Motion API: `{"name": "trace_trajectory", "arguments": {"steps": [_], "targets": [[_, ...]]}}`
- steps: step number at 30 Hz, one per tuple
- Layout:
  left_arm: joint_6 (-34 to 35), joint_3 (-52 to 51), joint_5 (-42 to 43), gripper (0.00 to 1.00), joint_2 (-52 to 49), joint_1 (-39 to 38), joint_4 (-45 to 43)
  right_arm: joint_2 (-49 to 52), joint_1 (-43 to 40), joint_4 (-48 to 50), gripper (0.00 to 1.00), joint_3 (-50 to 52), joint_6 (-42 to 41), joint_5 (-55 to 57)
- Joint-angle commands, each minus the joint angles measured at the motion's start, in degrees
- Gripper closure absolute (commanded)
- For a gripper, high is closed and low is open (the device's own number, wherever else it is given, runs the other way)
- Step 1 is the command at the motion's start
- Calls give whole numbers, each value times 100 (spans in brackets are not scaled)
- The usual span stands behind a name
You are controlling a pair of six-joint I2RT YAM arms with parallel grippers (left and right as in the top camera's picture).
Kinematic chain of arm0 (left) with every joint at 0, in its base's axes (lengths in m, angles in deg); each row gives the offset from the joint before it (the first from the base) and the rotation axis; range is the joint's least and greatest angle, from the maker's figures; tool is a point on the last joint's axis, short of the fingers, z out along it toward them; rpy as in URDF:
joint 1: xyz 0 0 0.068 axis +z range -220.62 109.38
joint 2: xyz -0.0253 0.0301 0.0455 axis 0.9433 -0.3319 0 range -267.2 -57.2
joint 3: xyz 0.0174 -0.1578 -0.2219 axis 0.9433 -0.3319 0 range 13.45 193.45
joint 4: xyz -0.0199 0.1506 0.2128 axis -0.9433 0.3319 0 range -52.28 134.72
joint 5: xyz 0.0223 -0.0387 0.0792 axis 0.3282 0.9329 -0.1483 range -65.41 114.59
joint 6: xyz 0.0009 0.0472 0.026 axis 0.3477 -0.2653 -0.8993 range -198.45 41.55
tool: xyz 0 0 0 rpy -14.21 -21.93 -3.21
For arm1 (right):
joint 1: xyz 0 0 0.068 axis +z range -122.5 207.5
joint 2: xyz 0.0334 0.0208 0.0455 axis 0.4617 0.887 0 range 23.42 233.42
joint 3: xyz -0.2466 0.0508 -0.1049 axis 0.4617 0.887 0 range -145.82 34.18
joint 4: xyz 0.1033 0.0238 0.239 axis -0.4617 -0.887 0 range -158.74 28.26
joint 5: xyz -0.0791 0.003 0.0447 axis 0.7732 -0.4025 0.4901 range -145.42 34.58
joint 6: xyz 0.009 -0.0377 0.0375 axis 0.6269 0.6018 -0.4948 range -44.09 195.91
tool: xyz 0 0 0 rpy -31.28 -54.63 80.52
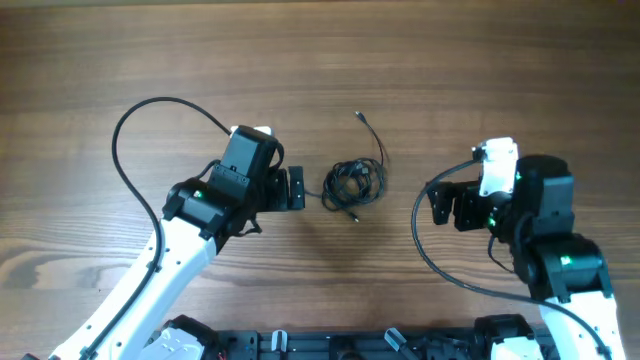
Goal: Untangle cables
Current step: 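Reach the left gripper down onto the black cable bundle and grasp it, then reach the right gripper to the bundle and grasp a cable strand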
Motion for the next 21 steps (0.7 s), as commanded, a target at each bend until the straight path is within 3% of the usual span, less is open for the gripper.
{"name": "trace_trajectory", "arguments": {"steps": [1, 7, 9, 11, 14, 21], "targets": [[203, 96, 310, 0, -46, -20, -708, 175, -24, 13, 0, -136, -164, -525], [2131, 94, 442, 4, -1095, -24, -1182, 175, -24, 70, 0, -136, -313, -529], [2415, 96, 813, 6, -1526, -26, -1353, 173, -24, 72, 0, -136, -315, -758], [2540, 96, 1427, 13, -2094, -26, -1729, 175, -24, 81, 0, -136, -315, -953], [2796, 94, 1495, 14, -2736, -107, -2006, 175, -24, 79, 0, -136, -313, -953], [2769, 96, 835, 15, -3010, -796, -2247, 173, -24, 81, 0, -136, -313, -953]]}}
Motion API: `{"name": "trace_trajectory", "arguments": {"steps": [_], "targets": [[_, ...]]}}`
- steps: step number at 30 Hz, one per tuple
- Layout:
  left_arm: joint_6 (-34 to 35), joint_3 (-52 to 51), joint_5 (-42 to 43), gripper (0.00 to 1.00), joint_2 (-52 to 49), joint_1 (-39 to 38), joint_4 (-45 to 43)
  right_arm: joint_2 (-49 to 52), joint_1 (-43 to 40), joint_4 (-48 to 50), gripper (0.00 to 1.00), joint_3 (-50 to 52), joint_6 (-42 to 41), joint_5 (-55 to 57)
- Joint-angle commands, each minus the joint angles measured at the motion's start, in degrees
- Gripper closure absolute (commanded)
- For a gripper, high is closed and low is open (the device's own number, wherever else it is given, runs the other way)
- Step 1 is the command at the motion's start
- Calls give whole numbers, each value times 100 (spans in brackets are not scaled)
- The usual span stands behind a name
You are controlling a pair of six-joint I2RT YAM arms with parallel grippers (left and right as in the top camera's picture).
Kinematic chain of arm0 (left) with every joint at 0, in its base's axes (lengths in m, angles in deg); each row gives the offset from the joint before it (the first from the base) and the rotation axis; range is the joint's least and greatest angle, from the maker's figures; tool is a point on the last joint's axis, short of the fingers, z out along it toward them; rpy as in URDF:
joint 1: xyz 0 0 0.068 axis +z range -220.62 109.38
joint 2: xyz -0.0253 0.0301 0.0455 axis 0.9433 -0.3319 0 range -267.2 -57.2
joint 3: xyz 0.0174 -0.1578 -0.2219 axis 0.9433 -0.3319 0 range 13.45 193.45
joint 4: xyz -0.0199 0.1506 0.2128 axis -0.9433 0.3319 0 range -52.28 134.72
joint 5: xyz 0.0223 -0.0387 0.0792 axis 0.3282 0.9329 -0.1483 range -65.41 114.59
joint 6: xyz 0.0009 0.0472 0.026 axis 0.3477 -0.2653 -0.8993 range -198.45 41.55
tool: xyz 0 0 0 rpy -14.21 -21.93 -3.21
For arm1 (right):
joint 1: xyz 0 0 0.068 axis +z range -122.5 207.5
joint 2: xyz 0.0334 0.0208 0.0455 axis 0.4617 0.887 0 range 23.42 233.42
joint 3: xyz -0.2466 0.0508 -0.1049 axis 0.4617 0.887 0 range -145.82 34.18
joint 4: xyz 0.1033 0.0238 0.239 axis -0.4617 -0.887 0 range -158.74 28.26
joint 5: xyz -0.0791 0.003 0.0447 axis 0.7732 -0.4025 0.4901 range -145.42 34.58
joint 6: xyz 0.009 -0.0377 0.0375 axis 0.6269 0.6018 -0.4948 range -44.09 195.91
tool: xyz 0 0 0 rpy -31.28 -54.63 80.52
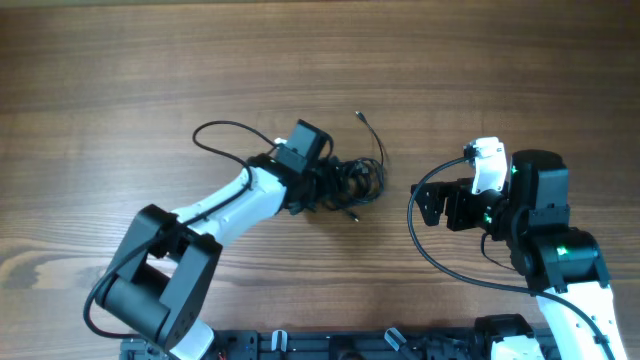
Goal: Untangle cables
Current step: 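Reach the right gripper to the bundle and grasp a cable strand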
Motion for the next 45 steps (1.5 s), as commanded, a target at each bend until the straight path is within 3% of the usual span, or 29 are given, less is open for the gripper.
{"name": "trace_trajectory", "arguments": {"steps": [1, 3, 5, 6, 10, 19, 24, 30, 33, 41, 45], "targets": [[70, 46, -487, 18, -50, -317, 11, 11, -24, 17, 0, -133, -35, -138], [70, 48, -616, 26, -50, -420, 33, 11, -24, 17, 0, -133, -37, -136], [72, 46, -966, 50, -50, -525, 92, 11, -24, 15, 0, -131, -37, -138], [72, 46, -1049, 53, -50, -546, 94, 11, -24, 13, 0, -131, -37, -138], [72, 46, -1147, 60, -50, -564, 90, 11, -24, 11, 0, -131, -37, -136], [96, 46, -1145, 55, -234, -564, 76, 11, -24, 13, 0, -131, -39, -136], [87, 48, -1123, 94, -184, -555, 37, 11, -24, 13, 0, -131, -37, -136], [-61, 48, -855, 94, 1263, -234, 732, 227, -22, 437, 1, -131, -284, -94], [-63, 48, -363, 94, 1834, -236, 857, 763, 42, 645, 10, -131, -334, -529], [-61, 48, 133, 95, 2065, -236, 748, 2732, 57, 1311, 28, -131, -310, -1259], [-61, 48, 804, 94, 2065, -234, 116, 3224, 461, 1670, 28, -131, 166, -1569]]}}
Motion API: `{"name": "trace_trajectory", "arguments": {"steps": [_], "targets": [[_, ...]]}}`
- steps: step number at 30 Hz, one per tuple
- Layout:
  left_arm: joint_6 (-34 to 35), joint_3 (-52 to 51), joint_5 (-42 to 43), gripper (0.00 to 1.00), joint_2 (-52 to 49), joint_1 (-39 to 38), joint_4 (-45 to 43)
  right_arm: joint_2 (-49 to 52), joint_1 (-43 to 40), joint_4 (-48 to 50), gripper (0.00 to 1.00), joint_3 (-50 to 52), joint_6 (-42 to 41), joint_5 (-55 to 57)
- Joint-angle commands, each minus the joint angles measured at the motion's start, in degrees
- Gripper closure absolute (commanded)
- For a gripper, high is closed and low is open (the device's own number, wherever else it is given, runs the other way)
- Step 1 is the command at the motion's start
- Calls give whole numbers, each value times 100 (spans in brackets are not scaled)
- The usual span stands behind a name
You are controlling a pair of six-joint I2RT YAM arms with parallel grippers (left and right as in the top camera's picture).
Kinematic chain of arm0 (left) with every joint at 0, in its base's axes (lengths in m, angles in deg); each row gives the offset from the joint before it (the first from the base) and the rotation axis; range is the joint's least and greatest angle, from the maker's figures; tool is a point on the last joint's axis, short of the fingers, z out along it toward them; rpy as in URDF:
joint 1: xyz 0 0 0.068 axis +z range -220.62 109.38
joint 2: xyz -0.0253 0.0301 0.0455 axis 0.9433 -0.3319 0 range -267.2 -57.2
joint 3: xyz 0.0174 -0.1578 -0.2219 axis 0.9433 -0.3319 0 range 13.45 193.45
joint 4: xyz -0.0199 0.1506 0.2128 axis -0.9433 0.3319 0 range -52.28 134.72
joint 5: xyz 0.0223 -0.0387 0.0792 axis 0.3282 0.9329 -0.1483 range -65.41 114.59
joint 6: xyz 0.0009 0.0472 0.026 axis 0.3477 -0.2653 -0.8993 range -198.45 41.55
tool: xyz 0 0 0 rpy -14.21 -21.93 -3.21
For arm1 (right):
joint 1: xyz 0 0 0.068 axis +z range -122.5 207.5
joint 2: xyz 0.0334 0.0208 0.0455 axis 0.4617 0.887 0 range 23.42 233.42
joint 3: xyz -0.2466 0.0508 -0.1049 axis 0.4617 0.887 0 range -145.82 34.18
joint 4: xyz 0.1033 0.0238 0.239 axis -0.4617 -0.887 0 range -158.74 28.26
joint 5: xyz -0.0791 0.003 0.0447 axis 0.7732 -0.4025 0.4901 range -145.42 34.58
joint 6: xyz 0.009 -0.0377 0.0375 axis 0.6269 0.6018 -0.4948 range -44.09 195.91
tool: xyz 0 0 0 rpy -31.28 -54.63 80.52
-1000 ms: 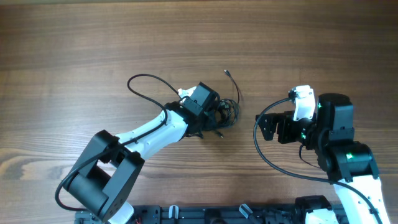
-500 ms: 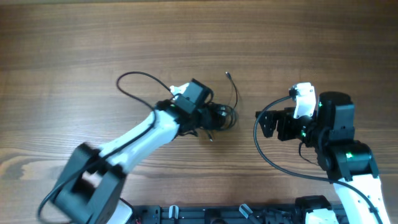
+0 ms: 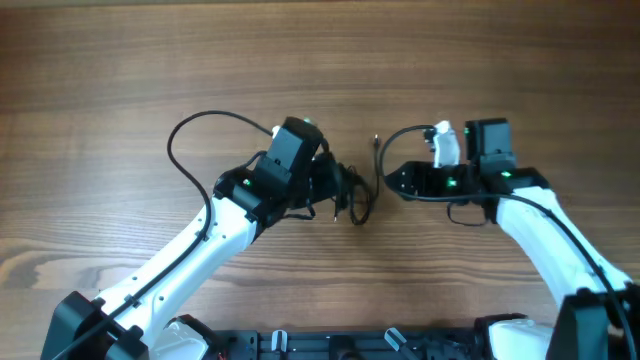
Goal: Untangle cables
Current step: 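Reach the right gripper to the bundle and grasp a cable strand, then pull both grippers apart to stretch the cables, then release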
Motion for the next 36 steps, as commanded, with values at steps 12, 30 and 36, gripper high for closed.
{"name": "trace_trajectory", "arguments": {"steps": [12, 30, 36], "targets": [[-90, 28, -310, 36, 92, 258, 846, 306, 715, 584, 32, -98, 369, 234], [-96, 31, 564, 96, -350, 358, 7, 306, 715, 584, 18, -101, -260, 247], [-96, 31, 1305, 96, 190, 385, -4, 306, 715, 717, 27, -98, -264, -63]]}}
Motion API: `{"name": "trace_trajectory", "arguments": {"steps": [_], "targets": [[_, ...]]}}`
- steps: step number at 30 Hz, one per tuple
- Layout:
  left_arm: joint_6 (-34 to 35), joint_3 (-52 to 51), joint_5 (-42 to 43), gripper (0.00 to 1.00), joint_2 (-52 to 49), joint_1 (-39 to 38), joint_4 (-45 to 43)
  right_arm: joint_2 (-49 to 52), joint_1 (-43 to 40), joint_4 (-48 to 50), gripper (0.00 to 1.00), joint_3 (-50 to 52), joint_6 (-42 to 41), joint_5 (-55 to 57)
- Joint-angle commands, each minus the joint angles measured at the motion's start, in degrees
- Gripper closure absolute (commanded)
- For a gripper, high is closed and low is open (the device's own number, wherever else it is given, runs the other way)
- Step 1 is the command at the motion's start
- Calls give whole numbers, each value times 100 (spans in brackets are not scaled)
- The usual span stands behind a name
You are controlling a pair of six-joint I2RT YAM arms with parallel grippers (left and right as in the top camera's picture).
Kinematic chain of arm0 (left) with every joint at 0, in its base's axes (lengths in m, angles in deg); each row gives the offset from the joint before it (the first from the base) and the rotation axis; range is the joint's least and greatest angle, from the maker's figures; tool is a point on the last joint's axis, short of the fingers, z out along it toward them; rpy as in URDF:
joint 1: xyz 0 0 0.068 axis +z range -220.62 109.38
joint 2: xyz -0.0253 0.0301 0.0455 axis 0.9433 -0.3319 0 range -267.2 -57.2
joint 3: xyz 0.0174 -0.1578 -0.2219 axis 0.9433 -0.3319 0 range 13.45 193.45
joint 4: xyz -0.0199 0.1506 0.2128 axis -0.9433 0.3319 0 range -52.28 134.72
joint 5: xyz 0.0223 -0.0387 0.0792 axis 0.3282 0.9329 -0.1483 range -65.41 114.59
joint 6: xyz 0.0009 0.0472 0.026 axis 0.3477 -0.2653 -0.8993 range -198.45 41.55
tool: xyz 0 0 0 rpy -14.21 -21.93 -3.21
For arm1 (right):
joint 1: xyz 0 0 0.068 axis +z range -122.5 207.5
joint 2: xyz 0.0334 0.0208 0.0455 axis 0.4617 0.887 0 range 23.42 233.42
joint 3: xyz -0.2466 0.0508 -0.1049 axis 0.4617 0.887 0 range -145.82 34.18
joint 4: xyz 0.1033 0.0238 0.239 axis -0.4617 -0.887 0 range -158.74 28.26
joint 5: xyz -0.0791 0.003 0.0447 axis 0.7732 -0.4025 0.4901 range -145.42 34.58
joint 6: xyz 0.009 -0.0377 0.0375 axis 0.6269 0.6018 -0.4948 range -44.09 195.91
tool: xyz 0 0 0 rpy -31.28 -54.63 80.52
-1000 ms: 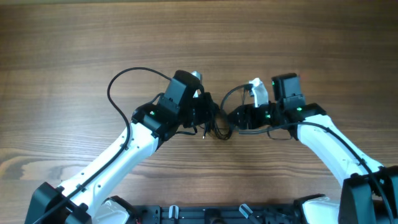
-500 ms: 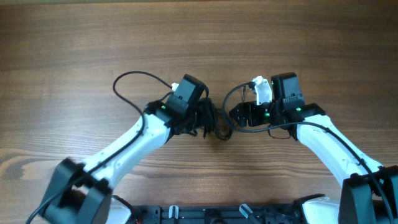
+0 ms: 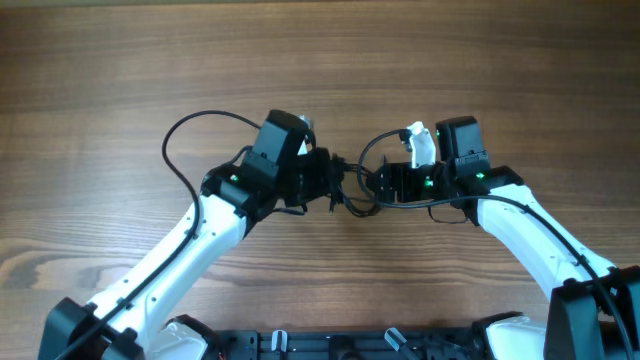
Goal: Untangle cables
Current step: 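Pull both grippers apart to stretch the cables, then release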
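The tangled black cable bundle (image 3: 351, 193) shows only as a small dark knot in the overhead view, pinched between the two arms at the table's middle. My left gripper (image 3: 330, 182) reaches in from the left and is shut on the bundle's left side. From the right, my right gripper (image 3: 373, 186) has its fingertips at the bundle's right side; its black fingers blend with the cable, so how its jaws stand is hidden. Most of the bundle is covered by the two gripper heads.
The wooden table (image 3: 320, 60) stretches away behind both arms. Each arm's own black supply cable loops beside it, the left arm's loop (image 3: 185, 135) at the left and the right arm's loop (image 3: 380, 145) above the right gripper. The arm bases sit along the near edge.
My right gripper has moved left, from a little to the right of the bundle onto its right side. The left gripper holds the bundle at nearly the same spot, shifted slightly up and right.
At first the bundle lay loose between two parked arms, one thin end trailing away from them. Then my left gripper reached into its left side. Later it held the bundle while the right arm had swung in close. Now both grippers meet at the bundle.
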Motion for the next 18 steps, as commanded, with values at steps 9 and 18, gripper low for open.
{"name": "trace_trajectory", "arguments": {"steps": [9, 18], "targets": [[-511, 28, 302, 96, 92, 22, 330, 72, 24, -297, 96, -92, -850, 1193], [-463, 28, -1829, 96, 92, 22, 1370, 72, 24, -1178, 96, -61, -2848, 3018]]}}
